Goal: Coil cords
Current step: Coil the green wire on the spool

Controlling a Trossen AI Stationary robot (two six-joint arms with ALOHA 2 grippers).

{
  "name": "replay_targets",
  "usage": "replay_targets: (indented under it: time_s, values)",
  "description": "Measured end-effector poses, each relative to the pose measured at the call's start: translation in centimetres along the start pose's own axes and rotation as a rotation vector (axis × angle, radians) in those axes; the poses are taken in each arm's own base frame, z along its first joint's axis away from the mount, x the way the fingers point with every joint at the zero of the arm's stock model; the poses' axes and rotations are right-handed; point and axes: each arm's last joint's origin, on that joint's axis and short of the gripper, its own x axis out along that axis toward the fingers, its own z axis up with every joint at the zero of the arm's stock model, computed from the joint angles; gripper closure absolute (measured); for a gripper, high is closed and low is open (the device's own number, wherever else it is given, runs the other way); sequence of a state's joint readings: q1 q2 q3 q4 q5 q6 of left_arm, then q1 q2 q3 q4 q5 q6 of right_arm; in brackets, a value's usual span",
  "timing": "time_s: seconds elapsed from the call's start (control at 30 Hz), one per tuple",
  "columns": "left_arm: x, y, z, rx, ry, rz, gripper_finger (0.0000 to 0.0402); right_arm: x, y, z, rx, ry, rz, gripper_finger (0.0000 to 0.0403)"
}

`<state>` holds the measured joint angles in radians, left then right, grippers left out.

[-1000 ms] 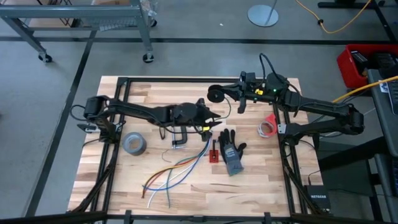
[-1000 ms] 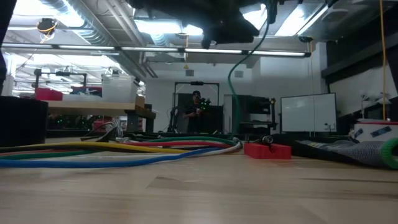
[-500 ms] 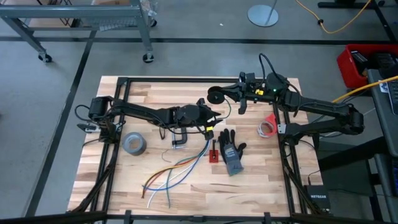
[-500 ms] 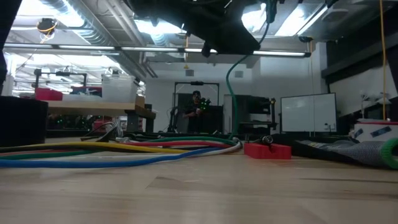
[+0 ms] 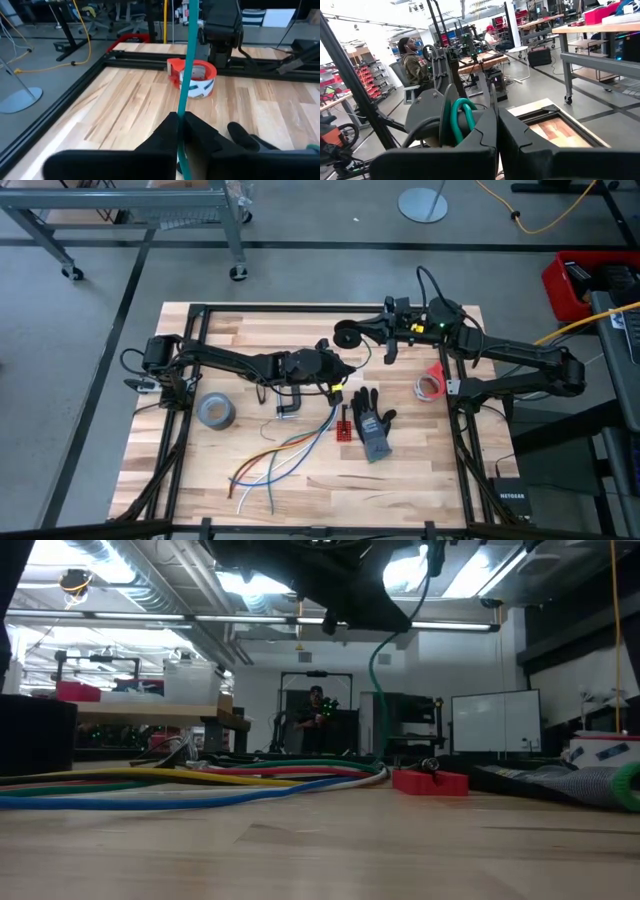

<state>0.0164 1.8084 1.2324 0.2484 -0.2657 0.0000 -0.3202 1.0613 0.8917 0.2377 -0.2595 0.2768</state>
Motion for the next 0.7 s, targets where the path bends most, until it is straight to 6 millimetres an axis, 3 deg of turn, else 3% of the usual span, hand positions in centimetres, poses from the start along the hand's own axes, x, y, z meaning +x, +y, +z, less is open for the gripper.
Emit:
replay_targets:
  time_s: [0.33, 0.7]
  values:
    - [-0.6, 0.3, -0.4, -0.050, 0.089, 0.013, 0.0397, -0.4, 0.3, 0.1, 0.009, 0.023, 0.062, 0.0401]
    - [-3.8, 2.3, -0.3, -0.098, 0.314, 0.085, 0.0400, -0.8, 0.1, -1.7, 0.063, 0.220, 0.072, 0.0401]
